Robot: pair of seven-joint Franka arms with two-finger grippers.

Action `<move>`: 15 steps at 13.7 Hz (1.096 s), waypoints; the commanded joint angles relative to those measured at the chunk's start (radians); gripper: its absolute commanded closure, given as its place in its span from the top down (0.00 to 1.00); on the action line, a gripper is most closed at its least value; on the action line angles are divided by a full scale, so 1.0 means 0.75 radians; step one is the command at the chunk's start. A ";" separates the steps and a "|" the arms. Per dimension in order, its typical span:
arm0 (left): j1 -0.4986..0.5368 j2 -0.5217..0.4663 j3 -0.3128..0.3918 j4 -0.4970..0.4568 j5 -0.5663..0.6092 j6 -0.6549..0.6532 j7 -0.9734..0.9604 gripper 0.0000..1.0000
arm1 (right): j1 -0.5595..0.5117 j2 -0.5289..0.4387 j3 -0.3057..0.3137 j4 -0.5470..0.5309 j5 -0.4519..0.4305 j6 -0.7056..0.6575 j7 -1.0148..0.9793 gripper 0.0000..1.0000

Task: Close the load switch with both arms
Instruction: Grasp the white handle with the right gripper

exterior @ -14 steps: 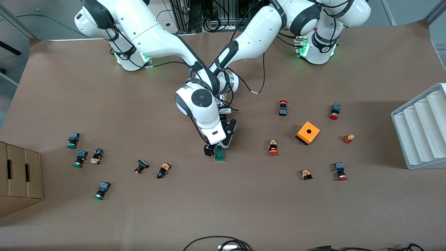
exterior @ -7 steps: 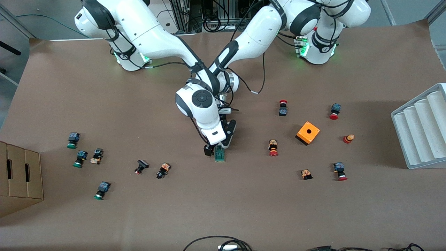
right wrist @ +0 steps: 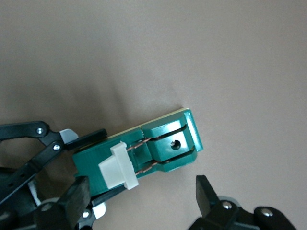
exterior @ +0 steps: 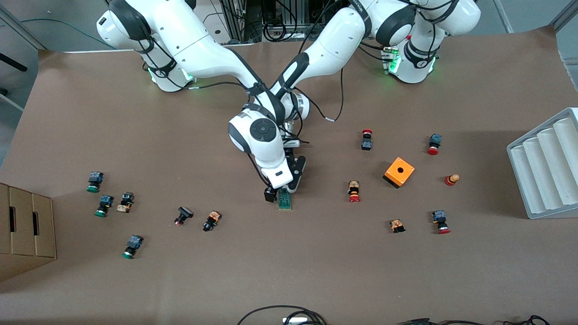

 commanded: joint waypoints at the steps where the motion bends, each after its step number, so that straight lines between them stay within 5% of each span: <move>1: -0.014 0.024 0.012 0.022 0.023 -0.011 -0.029 0.58 | 0.019 0.020 -0.008 0.016 -0.020 0.017 0.033 0.99; 15: -0.014 0.022 0.012 0.024 0.025 -0.011 -0.029 0.58 | 0.032 0.065 -0.010 0.057 -0.022 0.031 0.043 0.94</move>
